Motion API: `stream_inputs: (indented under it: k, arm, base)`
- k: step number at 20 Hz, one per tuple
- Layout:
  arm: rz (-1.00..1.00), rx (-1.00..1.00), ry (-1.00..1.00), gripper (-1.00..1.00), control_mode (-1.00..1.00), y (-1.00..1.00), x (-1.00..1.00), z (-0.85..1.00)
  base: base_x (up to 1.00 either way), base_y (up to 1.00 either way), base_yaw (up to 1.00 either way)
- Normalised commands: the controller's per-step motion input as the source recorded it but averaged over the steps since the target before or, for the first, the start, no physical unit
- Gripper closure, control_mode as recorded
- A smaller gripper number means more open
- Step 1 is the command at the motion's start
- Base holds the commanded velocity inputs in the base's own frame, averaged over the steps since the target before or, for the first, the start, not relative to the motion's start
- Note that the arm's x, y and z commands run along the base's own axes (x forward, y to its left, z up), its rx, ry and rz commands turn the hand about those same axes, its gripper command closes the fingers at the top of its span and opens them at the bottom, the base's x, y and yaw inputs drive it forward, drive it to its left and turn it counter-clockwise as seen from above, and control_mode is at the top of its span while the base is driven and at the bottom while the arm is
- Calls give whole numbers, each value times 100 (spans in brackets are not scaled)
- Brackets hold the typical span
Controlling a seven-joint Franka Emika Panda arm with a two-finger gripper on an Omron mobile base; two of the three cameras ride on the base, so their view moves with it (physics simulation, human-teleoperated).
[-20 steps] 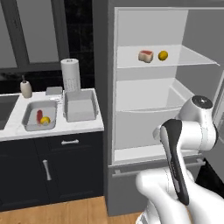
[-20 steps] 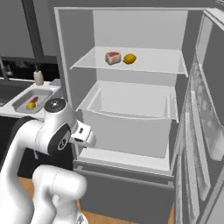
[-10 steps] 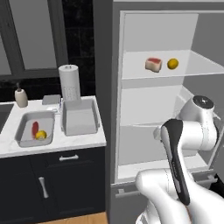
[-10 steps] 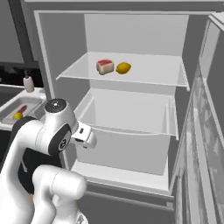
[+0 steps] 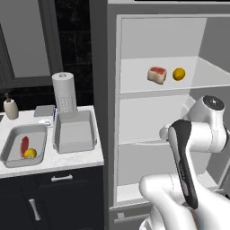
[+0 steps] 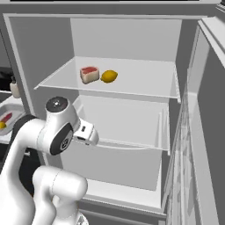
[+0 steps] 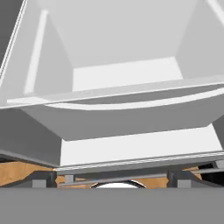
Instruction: Place one lemon and one steak in each tupperware on the nearby counter, to pack two identical lunches.
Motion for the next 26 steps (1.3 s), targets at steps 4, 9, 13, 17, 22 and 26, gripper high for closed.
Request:
stream_inputs:
  k: [4, 9, 13, 17, 22, 26]
  arm:
    - [0, 0, -39, -100, -100, 0, -5, 100]
    - [0, 0, -41, -100, -100, 0, -20, 100]
    - [0, -2, -25, -100, -100, 4, -10, 100]
    - [-2, -9, -4, -100, -100, 23, 0, 100]
    - [-4, -11, 11, -100, -100, 22, 12, 88]
    - [0, -4, 2, -100, -100, 3, 0, 2]
  base:
    - [0, 0, 0]
    - [0, 0, 0]
    - [0, 0, 0]
    - [0, 0, 0]
    - [0, 0, 0]
    - [0, 0, 0]
